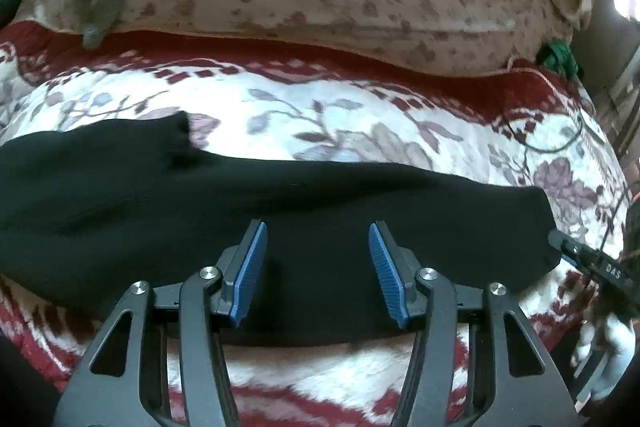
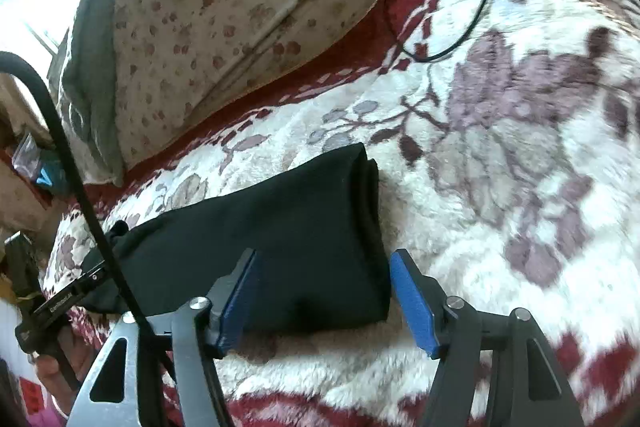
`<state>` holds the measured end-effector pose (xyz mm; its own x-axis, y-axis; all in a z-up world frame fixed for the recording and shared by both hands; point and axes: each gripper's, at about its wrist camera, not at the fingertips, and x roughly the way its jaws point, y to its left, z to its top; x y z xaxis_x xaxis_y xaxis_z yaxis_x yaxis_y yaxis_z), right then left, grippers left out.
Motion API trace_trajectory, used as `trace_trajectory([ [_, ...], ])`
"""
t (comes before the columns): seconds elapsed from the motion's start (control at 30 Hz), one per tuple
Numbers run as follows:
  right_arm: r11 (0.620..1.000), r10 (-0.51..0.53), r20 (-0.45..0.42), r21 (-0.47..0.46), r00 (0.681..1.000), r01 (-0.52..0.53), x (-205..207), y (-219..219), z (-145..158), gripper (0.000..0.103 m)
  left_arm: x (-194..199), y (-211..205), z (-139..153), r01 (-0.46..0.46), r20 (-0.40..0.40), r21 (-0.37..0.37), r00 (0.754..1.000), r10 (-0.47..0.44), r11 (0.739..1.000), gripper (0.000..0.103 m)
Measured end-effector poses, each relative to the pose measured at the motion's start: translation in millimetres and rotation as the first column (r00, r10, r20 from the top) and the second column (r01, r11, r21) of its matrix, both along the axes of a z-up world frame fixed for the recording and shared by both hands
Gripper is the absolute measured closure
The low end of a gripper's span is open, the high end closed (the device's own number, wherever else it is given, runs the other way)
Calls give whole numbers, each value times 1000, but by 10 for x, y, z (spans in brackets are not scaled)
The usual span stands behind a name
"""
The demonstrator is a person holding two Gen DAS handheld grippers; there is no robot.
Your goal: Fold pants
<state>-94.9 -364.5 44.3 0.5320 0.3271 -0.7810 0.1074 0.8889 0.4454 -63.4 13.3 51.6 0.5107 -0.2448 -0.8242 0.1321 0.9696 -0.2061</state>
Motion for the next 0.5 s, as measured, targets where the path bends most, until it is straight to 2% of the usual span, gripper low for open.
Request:
trace_trajectory([
  [0.07,1000,25,18,6,1000,-26,57,16,-20,55,29,-94,-35,15,-7,10,1000,-15,1000,50],
  [0.1,999,43,30,-14,999,-42,97,47,-21,58,39,-134,-52,20,-8,16,1000,-20,1000,50],
  [0.17,991,96,40,-95,995,-92,180,131,-34,86,64,-216,-88,29,-10,29,1000,-29,999,50],
  [0.2,989,107,41,-107,993,-102,199,147,-40,91,76,-247,-105,32,-13,35,999,-32,999,50],
  [0.27,987,125,56,-110,991,-119,243,144,-41,92,101,-301,-126,38,-15,43,999,-37,998,50],
  [0.37,991,92,72,-103,993,-85,253,18,-5,93,133,-368,-108,45,-6,35,999,-45,998,50],
  [0.5,994,35,19,-105,999,-32,238,-90,-102,92,163,-476,-119,61,-3,20,998,-61,998,50],
])
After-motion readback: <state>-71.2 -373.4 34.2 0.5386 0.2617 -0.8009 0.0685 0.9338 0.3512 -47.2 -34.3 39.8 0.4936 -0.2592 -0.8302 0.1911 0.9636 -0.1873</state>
